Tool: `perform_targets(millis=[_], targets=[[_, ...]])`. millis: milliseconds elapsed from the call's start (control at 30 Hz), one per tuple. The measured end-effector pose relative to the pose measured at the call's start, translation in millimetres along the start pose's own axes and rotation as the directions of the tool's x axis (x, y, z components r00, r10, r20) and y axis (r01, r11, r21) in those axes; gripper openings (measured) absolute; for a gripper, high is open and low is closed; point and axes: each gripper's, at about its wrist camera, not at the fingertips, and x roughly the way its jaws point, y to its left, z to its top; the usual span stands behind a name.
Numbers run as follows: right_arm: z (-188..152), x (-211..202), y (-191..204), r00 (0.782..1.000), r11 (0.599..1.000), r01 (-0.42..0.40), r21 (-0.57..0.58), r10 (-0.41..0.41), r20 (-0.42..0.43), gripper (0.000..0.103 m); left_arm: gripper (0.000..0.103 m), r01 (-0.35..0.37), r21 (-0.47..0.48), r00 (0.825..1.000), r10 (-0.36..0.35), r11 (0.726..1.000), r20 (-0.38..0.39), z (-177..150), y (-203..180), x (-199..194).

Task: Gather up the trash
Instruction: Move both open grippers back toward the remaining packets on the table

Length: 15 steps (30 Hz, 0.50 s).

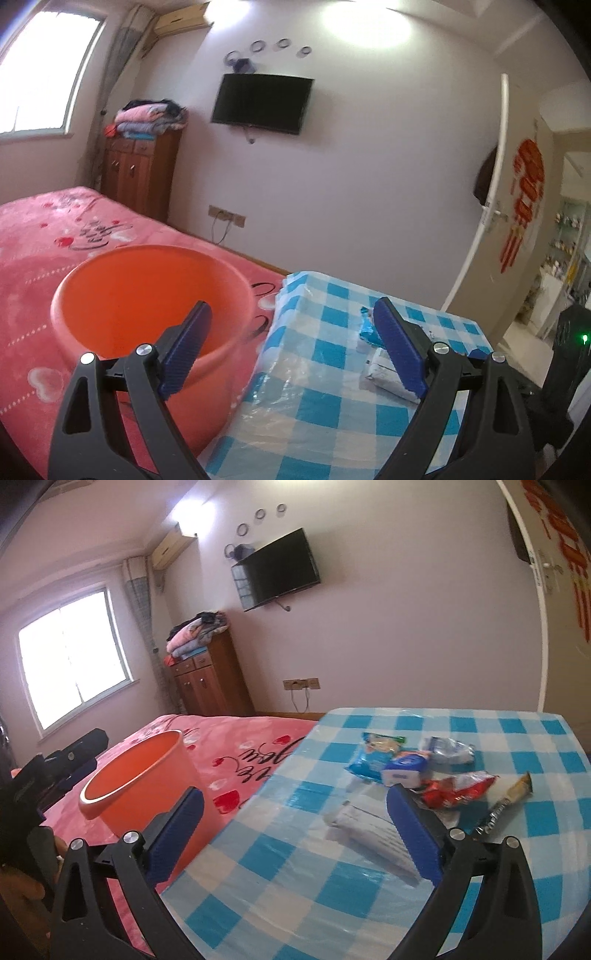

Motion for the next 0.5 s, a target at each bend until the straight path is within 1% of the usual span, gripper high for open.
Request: perform_targets(millis=[233,367,500], targets=[[-11.5,-6.9,-15.6,1.0,1.0,0.009,-0.001,-0.009,0.002,0.098,0.093,0.03,0.04,0.999,-0.03,0.999,-0.011,-15.5,-25.3,5.3],[-17.2,-7.3,-28.3,1.0,0.999,-0.002,0.038,0.002,-0.003,0.098,0.093,0.043,0.053,0.999,-0.042,0.998,-0.025,-24.7,-33.4,7.4],[-23.2,-6.6,-42.2,1.0,0.998,0.001,0.062,0.0,-0.017,0.098,0.093,0.038,0.084,0.999,-0.034,0.996,-0.042,-34.5,-47.0,12.8]])
